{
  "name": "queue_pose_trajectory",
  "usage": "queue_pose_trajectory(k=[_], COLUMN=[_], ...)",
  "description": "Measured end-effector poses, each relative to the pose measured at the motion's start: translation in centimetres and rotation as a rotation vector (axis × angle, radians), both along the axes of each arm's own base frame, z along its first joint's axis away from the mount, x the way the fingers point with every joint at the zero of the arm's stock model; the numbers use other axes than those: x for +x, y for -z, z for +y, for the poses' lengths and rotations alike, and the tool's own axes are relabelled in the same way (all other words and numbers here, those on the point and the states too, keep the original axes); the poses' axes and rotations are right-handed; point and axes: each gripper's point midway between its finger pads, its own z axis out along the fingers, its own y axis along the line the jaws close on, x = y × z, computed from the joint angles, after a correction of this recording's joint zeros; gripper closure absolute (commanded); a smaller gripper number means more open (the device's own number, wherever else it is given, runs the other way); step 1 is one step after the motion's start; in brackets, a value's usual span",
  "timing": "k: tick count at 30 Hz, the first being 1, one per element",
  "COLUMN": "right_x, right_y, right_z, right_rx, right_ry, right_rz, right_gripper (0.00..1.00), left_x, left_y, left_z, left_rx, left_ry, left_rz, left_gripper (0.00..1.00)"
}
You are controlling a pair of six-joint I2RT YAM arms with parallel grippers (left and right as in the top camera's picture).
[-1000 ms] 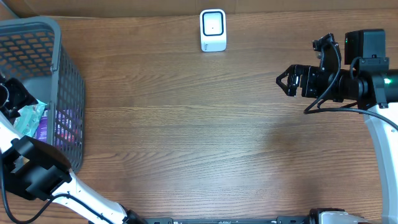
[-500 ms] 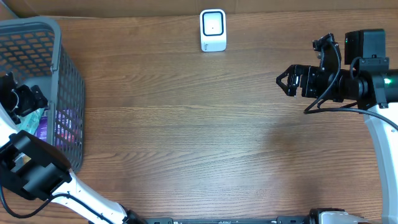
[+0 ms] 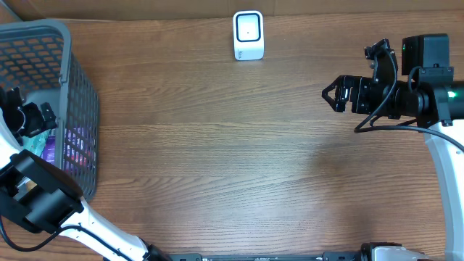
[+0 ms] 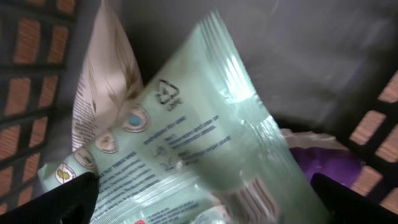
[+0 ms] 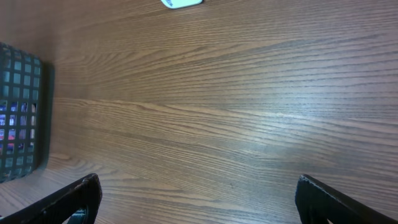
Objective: Scan the item barcode
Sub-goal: 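Lower the left gripper into the basket and grasp the mint-green wipes pack, then lift the wipes pack out and place it on the table centre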
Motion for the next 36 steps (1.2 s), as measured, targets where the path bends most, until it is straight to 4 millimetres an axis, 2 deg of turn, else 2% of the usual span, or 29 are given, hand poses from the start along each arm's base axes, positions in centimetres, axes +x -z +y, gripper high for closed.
queue_pose_trajectory(k=[3, 4, 6, 9, 12, 20, 24, 27, 32, 36], right_x=[0.0, 0.0, 0.0, 0.0, 0.0, 0.0, 0.0, 0.0, 0.0, 0.0], right_y=[0.0, 0.0, 0.0, 0.0, 0.0, 0.0, 0.0, 0.0, 0.0, 0.0], right_z=[0.0, 0.0, 0.0, 0.0, 0.0, 0.0, 0.0, 0.0, 0.0, 0.0], right_rx=[0.000, 0.000, 0.000, 0.000, 0.001, 0.000, 0.000, 0.001, 0.000, 0.000], right_ry=[0.001, 0.000, 0.001, 0.000, 0.000, 0.000, 0.001, 0.000, 0.000, 0.000], right_rz=[0.000, 0.000, 0.000, 0.000, 0.000, 0.000, 0.000, 0.000, 0.000, 0.000], right_gripper=[0.00, 0.00, 0.00, 0.00, 0.00, 0.00, 0.00, 0.00, 0.00, 0.00], left_x=[-0.2, -0.2, -0.1, -0.1, 0.0, -0.4, -0.4, 0.3, 1.5, 2.5], left_y=[0.4, 0.4, 0.3, 0.3, 0.2, -0.4, -2.1, -4.8, -11.4, -16.4], left_z=[0.2, 0.3, 0.6, 0.8, 0.9, 0.6, -0.3, -0.6, -0.4, -1.2], left_rx=[0.012, 0.019, 0.028, 0.040, 0.045, 0.033, -0.011, -0.026, 0.030, 0.048], left_ry=[0.004, 0.002, -0.005, -0.016, -0.024, -0.051, -0.065, -0.086, -0.126, -0.117], left_rz=[0.014, 0.014, 0.012, 0.010, 0.007, 0.016, -0.001, -0.053, -0.194, -0.339], left_gripper=[0.16, 0.24, 0.49, 0.70, 0.96, 0.96, 0.96, 0.96, 0.96, 0.96])
